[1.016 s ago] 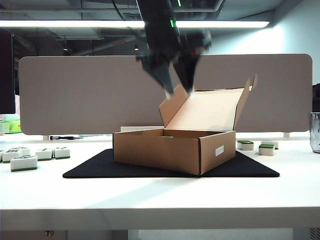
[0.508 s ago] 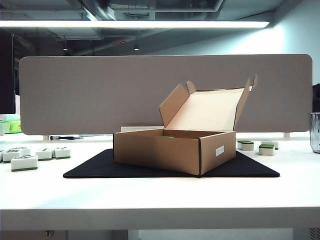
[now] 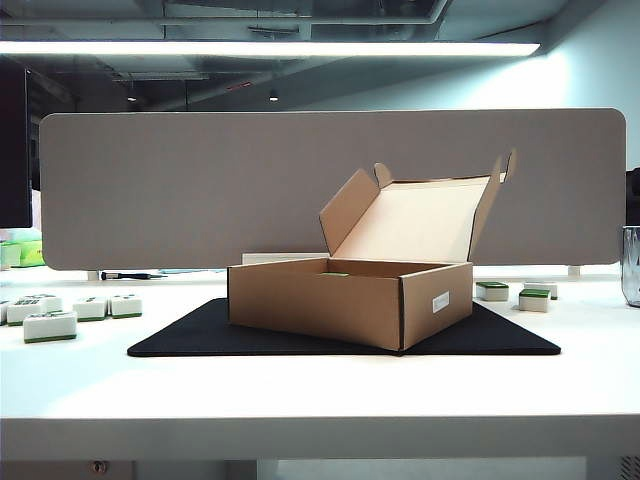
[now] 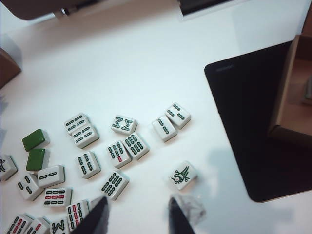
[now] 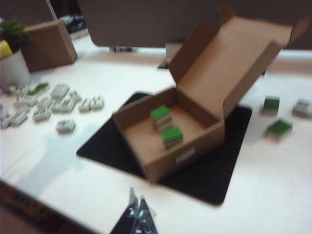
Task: Pick up four mahjong tiles and put them into the paper box.
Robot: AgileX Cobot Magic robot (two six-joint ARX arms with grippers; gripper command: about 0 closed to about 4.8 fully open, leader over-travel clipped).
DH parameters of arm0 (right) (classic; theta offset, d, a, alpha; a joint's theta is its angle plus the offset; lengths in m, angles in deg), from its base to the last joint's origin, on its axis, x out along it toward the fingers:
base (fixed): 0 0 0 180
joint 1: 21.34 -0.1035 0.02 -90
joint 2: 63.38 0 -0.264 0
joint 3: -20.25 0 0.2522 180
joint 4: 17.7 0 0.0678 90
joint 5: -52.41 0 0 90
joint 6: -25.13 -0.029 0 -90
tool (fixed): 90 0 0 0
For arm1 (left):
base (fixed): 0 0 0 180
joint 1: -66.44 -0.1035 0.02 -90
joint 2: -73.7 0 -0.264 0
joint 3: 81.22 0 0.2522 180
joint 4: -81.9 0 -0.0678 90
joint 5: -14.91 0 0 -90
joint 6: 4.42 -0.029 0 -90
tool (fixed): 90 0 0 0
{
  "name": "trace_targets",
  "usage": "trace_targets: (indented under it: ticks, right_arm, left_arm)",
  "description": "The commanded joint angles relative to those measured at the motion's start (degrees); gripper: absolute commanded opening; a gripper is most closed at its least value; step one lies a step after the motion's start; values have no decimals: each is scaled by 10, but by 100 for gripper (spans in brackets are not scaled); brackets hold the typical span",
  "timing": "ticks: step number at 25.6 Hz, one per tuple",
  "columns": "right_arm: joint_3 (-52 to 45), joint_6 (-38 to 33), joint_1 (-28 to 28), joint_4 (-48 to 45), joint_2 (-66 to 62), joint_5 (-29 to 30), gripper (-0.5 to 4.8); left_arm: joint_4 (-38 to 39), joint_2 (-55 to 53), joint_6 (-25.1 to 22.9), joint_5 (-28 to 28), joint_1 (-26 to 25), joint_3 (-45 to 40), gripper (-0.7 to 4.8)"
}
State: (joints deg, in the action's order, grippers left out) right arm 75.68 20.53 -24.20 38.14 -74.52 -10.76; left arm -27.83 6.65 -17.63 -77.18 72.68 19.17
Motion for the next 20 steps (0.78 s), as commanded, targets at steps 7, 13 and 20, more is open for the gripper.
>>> trace_targets:
  ticks: [7, 13, 20]
  right_arm:
    - [-125, -24, 0, -181, -1, 1, -1]
    - [-196, -53, -1, -243, -1, 1, -1]
    - [-264, -63, -1, -277, -1, -15, -1]
  left_arm:
    - [-121, 266, -3, 7, -5, -302, 151]
    - [-144, 400, -3, 7, -5, -415, 151]
    - [-173, 568, -29, 13, -5, -551, 3]
